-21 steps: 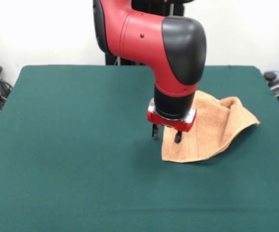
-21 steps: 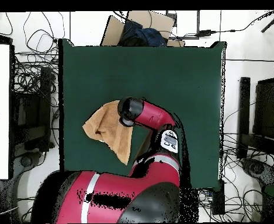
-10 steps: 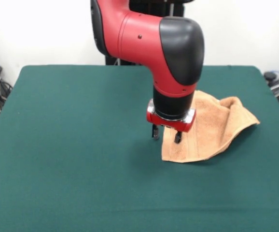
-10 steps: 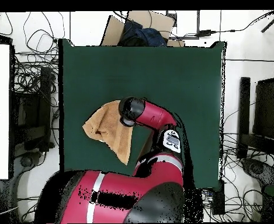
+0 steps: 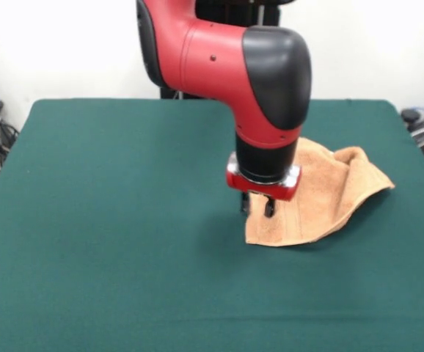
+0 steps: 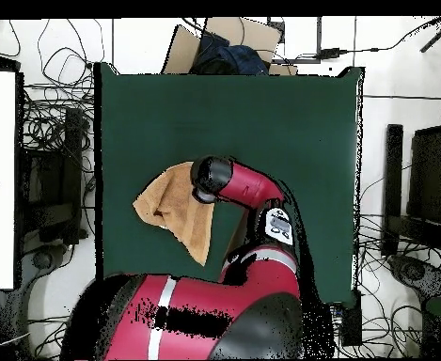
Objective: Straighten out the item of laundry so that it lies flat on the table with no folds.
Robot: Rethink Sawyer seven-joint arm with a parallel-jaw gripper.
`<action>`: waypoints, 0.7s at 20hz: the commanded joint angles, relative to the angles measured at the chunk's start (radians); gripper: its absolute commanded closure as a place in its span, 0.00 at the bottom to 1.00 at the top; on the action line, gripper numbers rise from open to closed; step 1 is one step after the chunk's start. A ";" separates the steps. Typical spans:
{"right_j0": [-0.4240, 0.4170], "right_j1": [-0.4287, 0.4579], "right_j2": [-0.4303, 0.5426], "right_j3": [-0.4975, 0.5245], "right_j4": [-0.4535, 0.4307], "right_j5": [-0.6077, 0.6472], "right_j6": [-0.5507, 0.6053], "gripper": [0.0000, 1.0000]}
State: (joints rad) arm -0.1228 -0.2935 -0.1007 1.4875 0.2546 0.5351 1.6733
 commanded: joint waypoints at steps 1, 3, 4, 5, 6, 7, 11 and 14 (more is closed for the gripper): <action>-0.019 0.330 0.112 -0.044 -0.055 -0.538 0.224 1.00; -0.011 0.330 0.104 -0.046 -0.053 -0.533 0.233 1.00; -0.010 0.330 0.104 -0.045 -0.053 -0.534 0.234 1.00; -0.009 0.330 0.103 -0.044 -0.054 -0.538 0.237 1.00; -0.009 0.330 0.103 -0.045 -0.054 -0.537 0.237 1.00; -0.009 0.330 0.102 -0.046 -0.054 -0.538 0.237 1.00; -0.004 0.330 0.097 -0.049 -0.051 -0.535 0.241 1.00; -0.001 0.331 0.095 -0.049 -0.048 -0.533 0.245 1.00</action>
State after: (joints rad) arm -0.1185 -0.2944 -0.0998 1.4862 0.2497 0.5326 1.6733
